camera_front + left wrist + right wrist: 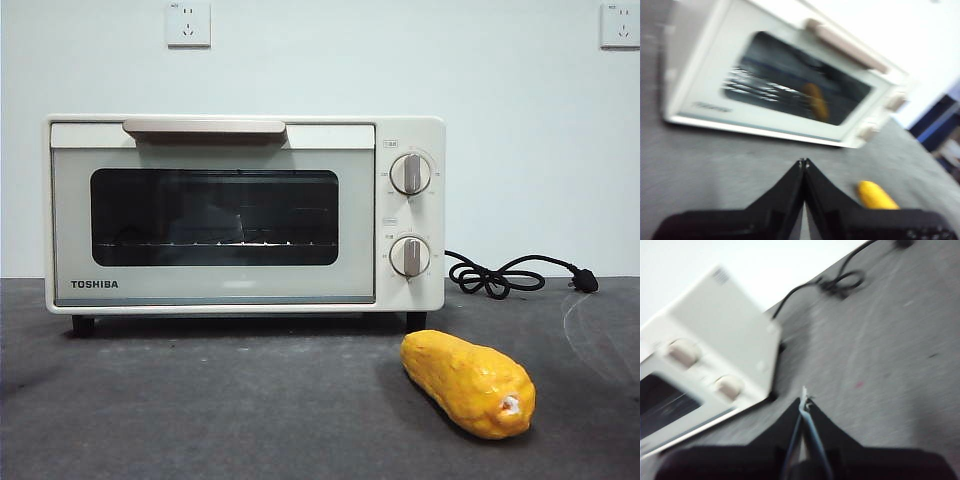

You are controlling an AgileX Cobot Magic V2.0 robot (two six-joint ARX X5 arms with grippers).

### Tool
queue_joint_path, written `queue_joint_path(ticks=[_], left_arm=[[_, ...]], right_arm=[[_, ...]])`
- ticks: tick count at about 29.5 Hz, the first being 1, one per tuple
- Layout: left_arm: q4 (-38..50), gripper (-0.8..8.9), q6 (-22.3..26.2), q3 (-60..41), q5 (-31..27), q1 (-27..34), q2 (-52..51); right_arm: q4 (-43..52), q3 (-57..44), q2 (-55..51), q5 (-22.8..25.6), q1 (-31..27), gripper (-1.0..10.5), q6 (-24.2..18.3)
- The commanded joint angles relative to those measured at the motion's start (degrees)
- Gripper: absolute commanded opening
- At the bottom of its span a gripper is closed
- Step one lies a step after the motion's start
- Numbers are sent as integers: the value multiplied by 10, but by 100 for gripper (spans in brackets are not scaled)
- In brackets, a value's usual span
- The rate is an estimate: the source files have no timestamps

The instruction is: Take the corn from the table,put the corn in the oven

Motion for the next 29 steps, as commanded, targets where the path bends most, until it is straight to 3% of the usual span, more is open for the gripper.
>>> queue_joint_path(ticks=[1,4,11,16,22,25,29], left_arm=[[15,-5,-10,33,23,-2,1],[10,-5,-10,73,30,-2,8],[-28,-5,-8,168,45,-2,63],[-86,-5,35,233,78,-2,137],[-154,-5,100,312,112,-2,244],[-200,-5,139,356,111,-4,296],[-260,-5,190,419,108,-12,358]], right_arm=[[18,13,0,-23,0,-3,4],[32,33,0,-33,0,-3,4],[29,109,12,-113,0,-1,3],[3,181,69,-187,0,-1,-5],[-92,301,182,-269,0,-1,-75],[-160,367,244,-304,0,0,-130],[-273,455,322,-311,1,1,-223]])
